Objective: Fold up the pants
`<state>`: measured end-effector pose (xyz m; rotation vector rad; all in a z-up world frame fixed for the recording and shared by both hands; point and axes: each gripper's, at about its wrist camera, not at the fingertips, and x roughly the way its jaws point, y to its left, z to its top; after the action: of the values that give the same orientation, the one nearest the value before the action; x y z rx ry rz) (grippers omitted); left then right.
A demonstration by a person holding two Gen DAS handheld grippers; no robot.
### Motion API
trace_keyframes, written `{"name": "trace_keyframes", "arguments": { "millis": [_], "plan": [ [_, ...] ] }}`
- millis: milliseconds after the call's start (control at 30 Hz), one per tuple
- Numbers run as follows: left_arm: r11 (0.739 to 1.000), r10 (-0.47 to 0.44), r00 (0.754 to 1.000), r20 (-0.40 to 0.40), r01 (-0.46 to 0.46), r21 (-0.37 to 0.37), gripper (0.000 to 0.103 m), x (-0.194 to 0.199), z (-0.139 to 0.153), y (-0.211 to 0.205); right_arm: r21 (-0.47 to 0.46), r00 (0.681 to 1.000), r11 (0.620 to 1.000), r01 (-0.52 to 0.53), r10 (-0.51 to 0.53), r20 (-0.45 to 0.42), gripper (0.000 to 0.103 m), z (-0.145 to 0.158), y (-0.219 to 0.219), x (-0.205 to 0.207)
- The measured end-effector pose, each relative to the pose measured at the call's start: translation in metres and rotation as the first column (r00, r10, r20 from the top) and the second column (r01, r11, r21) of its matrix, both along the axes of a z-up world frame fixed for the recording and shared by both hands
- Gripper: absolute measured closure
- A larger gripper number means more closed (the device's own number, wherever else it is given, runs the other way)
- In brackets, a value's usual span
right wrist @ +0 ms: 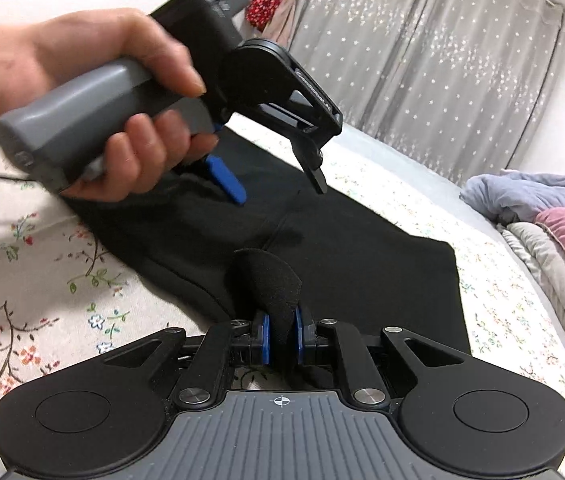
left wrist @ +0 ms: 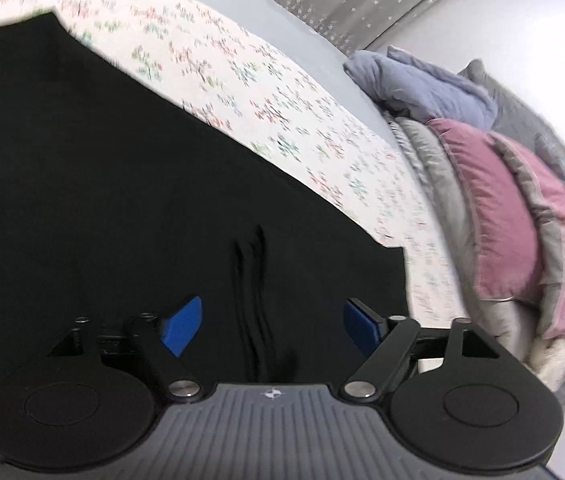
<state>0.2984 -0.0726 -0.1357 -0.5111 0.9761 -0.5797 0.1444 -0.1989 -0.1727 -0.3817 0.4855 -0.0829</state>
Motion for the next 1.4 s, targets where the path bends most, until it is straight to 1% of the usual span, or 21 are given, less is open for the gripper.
{"name": "trace_keyframes", "arguments": {
  "millis": [67,200,300,433,500,533,567,600,700,767,800,833,867,900,933,1000,1033,1067,1100,1300,1400],
  "plan": [
    [1.000,-0.020,1.000,-0.024,0.020,-0.021,0.017,-0.008,-0.006,0.000,-0.009,1.000,1.000,0.004,-0.004,0.013,0.091,0.001,0.001,-0.001],
    [0.996,-0.070,0.998,-0.008,0.070,0.046,0.017,-0.005,-0.006,-0.023,-0.074,0.999,0.997,-0.002,0.006,0.047,0.091,-0.001,0.007,-0.006],
    [0.996,-0.082,0.996,-0.032,0.083,0.040,0.017,-0.002,-0.002,-0.032,-0.138,0.996,0.990,-0.003,0.015,0.085,0.091,-0.001,0.014,-0.012],
    [0.992,-0.109,0.994,-0.029,0.111,0.052,0.029,0.000,-0.004,-0.043,-0.195,0.991,0.981,-0.007,0.033,0.131,0.091,-0.002,0.021,-0.017],
    [0.992,-0.110,0.994,-0.022,0.111,0.056,0.046,0.001,-0.006,-0.045,-0.196,0.988,0.981,-0.003,0.032,0.148,0.091,-0.001,0.020,-0.019],
    [0.993,-0.103,0.994,-0.026,0.104,0.058,0.064,0.003,-0.007,-0.046,-0.194,0.988,0.981,-0.001,0.031,0.150,0.091,0.000,0.021,-0.019],
    [0.994,-0.093,0.995,-0.030,0.095,0.058,0.086,0.002,-0.008,-0.043,-0.192,0.988,0.981,0.000,0.029,0.152,0.091,0.001,0.021,-0.019],
    [0.994,-0.087,0.996,-0.028,0.089,0.059,0.096,0.002,-0.009,-0.042,-0.190,0.988,0.982,0.001,0.028,0.152,0.091,0.001,0.021,-0.020],
    [0.993,-0.074,0.997,-0.007,0.074,0.088,0.097,-0.001,-0.008,-0.039,-0.184,0.988,0.983,0.001,0.027,0.149,0.090,0.001,0.020,-0.019],
    [0.992,-0.062,0.998,0.004,0.061,0.114,0.097,-0.003,-0.005,-0.039,-0.166,0.989,0.986,0.007,0.018,0.147,0.086,0.002,0.021,-0.019],
    [0.992,-0.057,0.998,0.007,0.056,0.117,0.097,-0.003,-0.004,-0.038,-0.157,0.989,0.988,0.011,0.012,0.145,0.081,0.002,0.020,-0.017],
    [0.992,-0.052,0.999,0.008,0.051,0.116,0.097,-0.002,-0.003,-0.037,-0.149,0.991,0.989,0.010,0.010,0.132,0.067,0.001,0.020,-0.016],
    [0.992,-0.050,0.999,0.008,0.049,0.114,0.097,-0.001,-0.002,-0.037,-0.146,0.993,0.989,0.009,0.009,0.118,0.048,0.000,0.019,-0.014],
    [0.992,-0.048,0.999,0.008,0.046,0.114,0.097,0.000,-0.001,-0.036,-0.147,0.994,0.989,0.010,0.006,0.105,0.041,-0.002,0.019,-0.012],
    [0.992,-0.045,0.999,0.009,0.044,0.116,0.097,0.001,0.000,-0.036,-0.151,0.995,0.988,0.011,0.004,0.096,0.040,-0.005,0.019,-0.011],
    [0.992,-0.043,0.999,0.010,0.042,0.115,0.097,0.002,0.000,-0.036,-0.142,0.997,0.990,0.011,-0.001,0.072,0.046,-0.009,0.018,-0.007],
    [0.993,-0.043,0.999,0.011,0.041,0.114,0.097,0.002,0.000,-0.036,-0.125,0.998,0.992,0.011,-0.002,0.070,0.066,-0.008,0.016,-0.006],
    [0.993,-0.044,0.999,0.012,0.042,0.113,0.097,0.002,0.000,-0.037,-0.107,0.998,0.994,0.015,-0.008,0.062,0.094,-0.006,0.014,-0.004],
    [0.992,-0.045,0.999,0.016,0.042,0.115,0.097,0.002,0.001,-0.038,-0.091,0.998,0.995,0.029,-0.023,0.062,0.099,-0.004,0.012,-0.003],
    [0.991,-0.063,0.997,0.041,0.058,0.118,0.097,0.005,0.008,-0.038,-0.041,0.991,0.998,0.041,-0.036,0.130,0.100,0.011,0.010,-0.008],
    [0.987,-0.097,0.991,0.087,0.084,0.136,0.097,0.005,0.022,-0.035,-0.047,0.985,0.998,0.039,-0.031,0.173,0.100,0.020,0.016,-0.011]
  ]
}}
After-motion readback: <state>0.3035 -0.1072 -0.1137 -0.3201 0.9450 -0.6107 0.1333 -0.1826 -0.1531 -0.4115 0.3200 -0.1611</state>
